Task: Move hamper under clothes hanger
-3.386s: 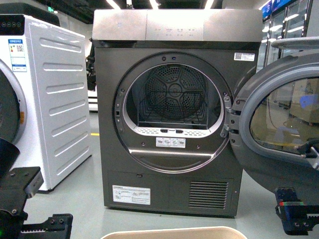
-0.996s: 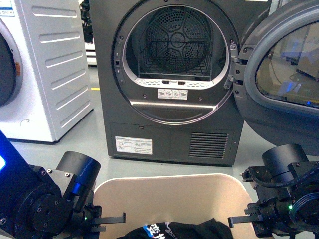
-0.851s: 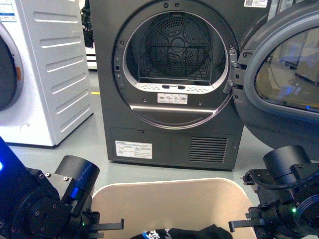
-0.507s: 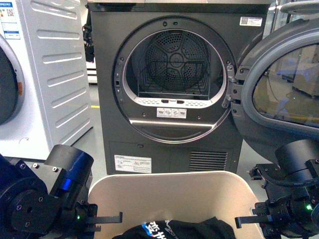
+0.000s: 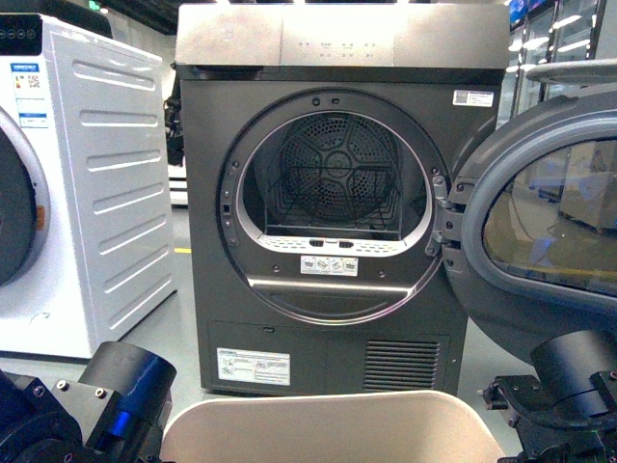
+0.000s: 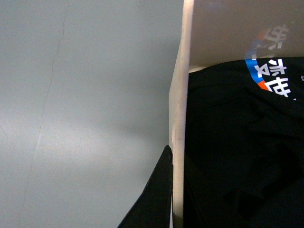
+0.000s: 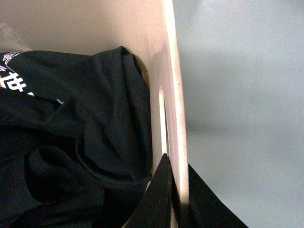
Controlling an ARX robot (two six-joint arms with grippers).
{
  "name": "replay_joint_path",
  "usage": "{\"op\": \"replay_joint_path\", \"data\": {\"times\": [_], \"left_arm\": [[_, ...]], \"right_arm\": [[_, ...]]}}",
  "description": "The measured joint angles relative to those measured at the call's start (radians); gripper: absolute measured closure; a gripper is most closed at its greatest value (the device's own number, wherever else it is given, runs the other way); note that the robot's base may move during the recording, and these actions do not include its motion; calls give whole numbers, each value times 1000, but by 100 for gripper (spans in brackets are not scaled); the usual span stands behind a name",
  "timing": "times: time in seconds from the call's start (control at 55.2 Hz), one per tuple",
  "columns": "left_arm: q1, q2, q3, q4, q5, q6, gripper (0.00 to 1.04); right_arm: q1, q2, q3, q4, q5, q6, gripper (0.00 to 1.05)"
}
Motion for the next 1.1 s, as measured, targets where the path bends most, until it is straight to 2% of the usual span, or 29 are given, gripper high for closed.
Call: {"op": "replay_joint_path", "data": {"times": [0.217, 0.525, 1.104], "left_arm": [[22, 0, -3, 0, -12, 0, 101], [-10, -1, 0, 0, 15, 0, 101], [0, -1, -2, 0, 3, 0, 101]], "right_arm": [[20, 0, 0, 0, -24, 0, 102], [-17, 0, 0, 0, 5, 0, 102], [-3, -2, 0, 0, 1, 0, 102]]}}
